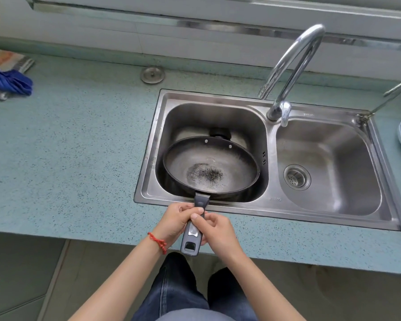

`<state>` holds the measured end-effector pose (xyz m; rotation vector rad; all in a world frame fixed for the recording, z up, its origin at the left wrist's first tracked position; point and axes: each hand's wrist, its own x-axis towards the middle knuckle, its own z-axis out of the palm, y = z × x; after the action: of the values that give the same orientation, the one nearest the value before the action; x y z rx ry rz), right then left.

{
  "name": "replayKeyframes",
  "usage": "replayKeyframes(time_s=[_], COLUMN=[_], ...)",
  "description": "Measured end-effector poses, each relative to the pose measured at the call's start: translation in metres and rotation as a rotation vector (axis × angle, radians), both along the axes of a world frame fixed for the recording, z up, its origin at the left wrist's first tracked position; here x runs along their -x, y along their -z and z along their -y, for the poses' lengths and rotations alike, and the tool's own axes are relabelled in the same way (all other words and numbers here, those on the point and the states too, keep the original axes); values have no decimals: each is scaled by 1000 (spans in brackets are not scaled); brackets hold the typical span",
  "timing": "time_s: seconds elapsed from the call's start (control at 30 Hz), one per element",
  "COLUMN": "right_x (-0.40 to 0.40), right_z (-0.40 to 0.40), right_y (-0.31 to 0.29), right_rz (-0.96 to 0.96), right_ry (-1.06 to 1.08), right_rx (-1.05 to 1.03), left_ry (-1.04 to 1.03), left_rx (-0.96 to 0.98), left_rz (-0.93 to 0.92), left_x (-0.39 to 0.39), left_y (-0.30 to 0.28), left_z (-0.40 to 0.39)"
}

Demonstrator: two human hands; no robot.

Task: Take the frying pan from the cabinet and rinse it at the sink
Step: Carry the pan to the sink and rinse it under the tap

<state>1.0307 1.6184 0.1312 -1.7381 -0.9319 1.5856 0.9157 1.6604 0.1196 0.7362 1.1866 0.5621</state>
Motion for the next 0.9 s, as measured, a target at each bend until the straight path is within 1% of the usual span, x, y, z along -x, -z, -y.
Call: replayKeyframes(time_s=[0.1,0.2,0.3,0.43,0.6,0.73,0.9], right_x=[-30,-74,-118,-163,-196,-204,-208], right_z=[-10,-35,-71,-126,-178,-200,-203], right_y=[3,11,19,18,21,25,35], right_rz=[89,183,210,197,208,122,18], right_ry=[-34,43,129,306,489,534,556], right_rx=[-14,-87,-153,-222,-254,-258,-299], left_ry=[-41,-78,-65,-67,-110,-112,-93], left_rx=[-42,-14,-1,-15,11,9,20], left_rz=[-82,-82,-88,-142,-166,-209,-238], left_x=[3,11,17,16,5,1,1], left_y=[0,-4,-12,-20,-29,-34,-36], left_z=[3,6,13,19,19,20,19])
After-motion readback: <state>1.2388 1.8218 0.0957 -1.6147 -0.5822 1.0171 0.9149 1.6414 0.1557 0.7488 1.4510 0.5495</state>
